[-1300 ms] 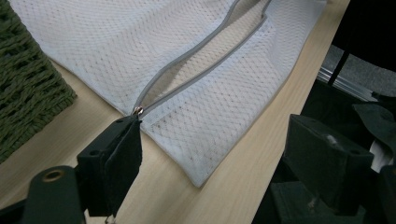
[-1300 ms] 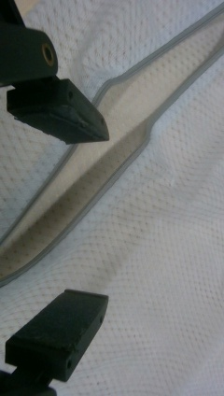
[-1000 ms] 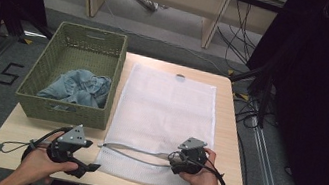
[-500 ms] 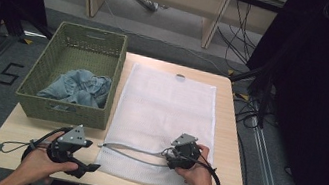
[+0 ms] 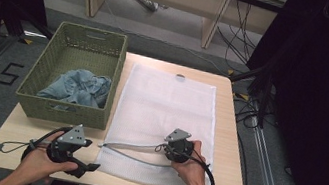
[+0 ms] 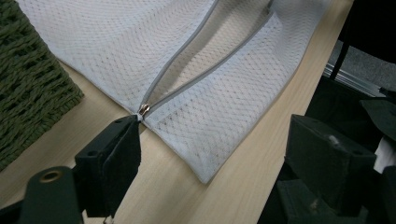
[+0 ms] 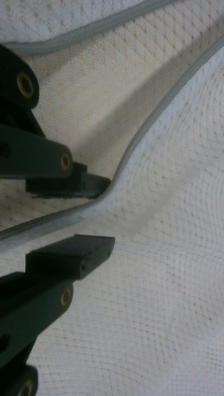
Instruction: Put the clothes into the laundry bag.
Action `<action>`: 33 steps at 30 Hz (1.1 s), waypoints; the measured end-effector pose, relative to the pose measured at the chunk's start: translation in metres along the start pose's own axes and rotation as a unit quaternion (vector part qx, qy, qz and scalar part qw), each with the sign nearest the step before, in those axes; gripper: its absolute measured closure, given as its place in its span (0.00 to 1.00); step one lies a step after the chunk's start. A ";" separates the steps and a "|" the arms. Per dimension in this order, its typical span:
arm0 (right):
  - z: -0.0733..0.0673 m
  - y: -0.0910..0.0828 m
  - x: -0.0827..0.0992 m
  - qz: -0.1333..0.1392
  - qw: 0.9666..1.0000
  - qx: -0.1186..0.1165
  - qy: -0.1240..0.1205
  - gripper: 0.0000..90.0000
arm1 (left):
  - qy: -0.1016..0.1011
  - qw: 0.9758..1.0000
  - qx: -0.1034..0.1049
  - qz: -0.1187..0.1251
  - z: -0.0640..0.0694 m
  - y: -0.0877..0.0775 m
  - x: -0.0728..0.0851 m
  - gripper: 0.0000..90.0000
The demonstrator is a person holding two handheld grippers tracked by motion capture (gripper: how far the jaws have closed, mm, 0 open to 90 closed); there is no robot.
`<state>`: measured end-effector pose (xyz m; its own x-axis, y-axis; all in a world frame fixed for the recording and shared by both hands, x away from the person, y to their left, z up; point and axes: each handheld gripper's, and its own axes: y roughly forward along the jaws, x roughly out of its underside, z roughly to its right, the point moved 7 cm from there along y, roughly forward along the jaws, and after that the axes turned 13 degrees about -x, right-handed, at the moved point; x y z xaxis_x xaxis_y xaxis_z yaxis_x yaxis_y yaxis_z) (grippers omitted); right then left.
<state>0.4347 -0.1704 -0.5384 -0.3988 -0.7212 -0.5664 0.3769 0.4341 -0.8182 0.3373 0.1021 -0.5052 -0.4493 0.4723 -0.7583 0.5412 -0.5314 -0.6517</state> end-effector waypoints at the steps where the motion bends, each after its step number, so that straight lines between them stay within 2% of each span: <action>1: -0.001 0.001 0.000 -0.002 1.000 -0.003 0.011 0.85 | 0.001 1.000 0.000 0.000 0.000 0.000 0.000 0.20; 3: -0.001 0.002 0.000 -0.001 1.000 -0.004 0.006 0.88 | 0.001 1.000 0.001 0.001 0.000 0.000 0.000 0.20; 4: -0.001 0.001 -0.001 0.000 1.000 0.000 0.012 0.91 | 0.001 1.000 -0.002 0.000 0.000 -0.001 0.000 0.20; 6: -0.001 -0.001 -0.006 0.012 1.000 0.003 0.011 0.96 | 0.000 1.000 -0.002 0.002 0.000 -0.001 0.000 0.20; 8: -0.004 -0.004 -0.009 0.018 0.999 0.003 0.027 0.97 | -0.006 1.000 -0.002 0.000 0.000 -0.001 0.000 0.20; 9: -0.001 -0.004 -0.010 0.025 0.999 0.014 0.014 0.98 | -0.005 1.000 -0.003 0.002 0.000 -0.001 0.000 0.20; 11: -0.002 -0.007 -0.013 0.034 0.999 0.014 0.021 0.99 | 0.003 1.000 -0.001 0.005 -0.002 -0.002 -0.001 0.20; 13: -0.001 -0.009 -0.014 0.041 0.999 0.011 0.018 0.99 | -0.002 1.000 -0.009 0.006 -0.004 -0.003 -0.001 0.20; 14: -0.001 -0.014 -0.018 0.055 0.998 0.011 0.022 0.99 | -0.009 1.000 -0.010 0.011 -0.005 -0.003 -0.003 0.20; 16: 0.000 -0.019 -0.022 0.065 0.998 0.010 0.024 0.99 | -0.012 1.000 -0.014 0.019 -0.007 -0.005 -0.005 0.20; 19: 0.002 -0.027 -0.027 0.083 0.996 0.012 0.029 0.99 | -0.011 0.999 -0.021 0.022 -0.012 -0.008 -0.008 0.20; 20: 0.003 -0.029 -0.029 0.090 0.996 0.012 0.025 0.99 | -0.007 0.999 -0.032 0.029 -0.020 -0.012 -0.012 0.20; 21: 0.004 -0.032 -0.030 0.095 0.995 0.015 0.026 0.99 | -0.007 0.999 -0.032 0.029 -0.020 -0.012 -0.012 0.20; 22: 0.005 -0.034 -0.032 0.098 0.995 0.016 0.026 0.99 | -0.020 0.998 -0.034 0.040 -0.023 -0.013 -0.016 0.20; 23: 0.005 -0.037 -0.035 0.102 0.994 0.017 0.027 0.99 | -0.011 0.998 -0.045 0.044 -0.030 -0.017 -0.019 0.20; 24: 0.006 -0.040 -0.037 0.105 0.994 0.016 0.025 0.99 | -0.019 0.996 -0.061 0.057 -0.042 -0.024 -0.026 0.20; 25: 0.008 -0.041 -0.039 0.110 0.994 0.018 0.020 0.99 | -0.019 0.996 -0.061 0.057 -0.042 -0.024 -0.026 0.19; 26: 0.009 -0.043 -0.041 0.111 0.993 0.017 0.021 0.99 | -0.018 0.995 -0.074 0.056 -0.050 -0.029 -0.029 0.19; 28: 0.011 -0.046 -0.044 0.114 0.993 0.018 0.021 0.99 | -0.033 0.993 -0.089 0.073 -0.062 -0.037 -0.038 0.18; 29: 0.011 -0.046 -0.044 0.114 0.993 0.018 0.021 0.99 | -0.029 0.992 -0.096 0.074 -0.070 -0.041 -0.042 0.18; 31: 0.012 -0.049 -0.047 0.120 0.992 0.018 0.026 0.99 | -0.036 0.990 -0.109 0.078 -0.086 -0.047 -0.053 0.16; 32: 0.013 -0.052 -0.052 0.127 0.991 0.019 0.025 0.99 | -0.031 0.989 -0.123 0.069 -0.104 -0.050 -0.061 0.16; 33: 0.014 -0.055 -0.055 0.131 0.991 0.019 0.025 0.99 | -0.031 0.989 -0.123 0.069 -0.104 -0.050 -0.061 0.16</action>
<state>0.4473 -0.1618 -0.4614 -0.3240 -0.5590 -0.7632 0.5037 0.5809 -0.6394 0.4113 0.1726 -0.4243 -0.3977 0.3584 -0.8446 0.7539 -0.3970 -0.5235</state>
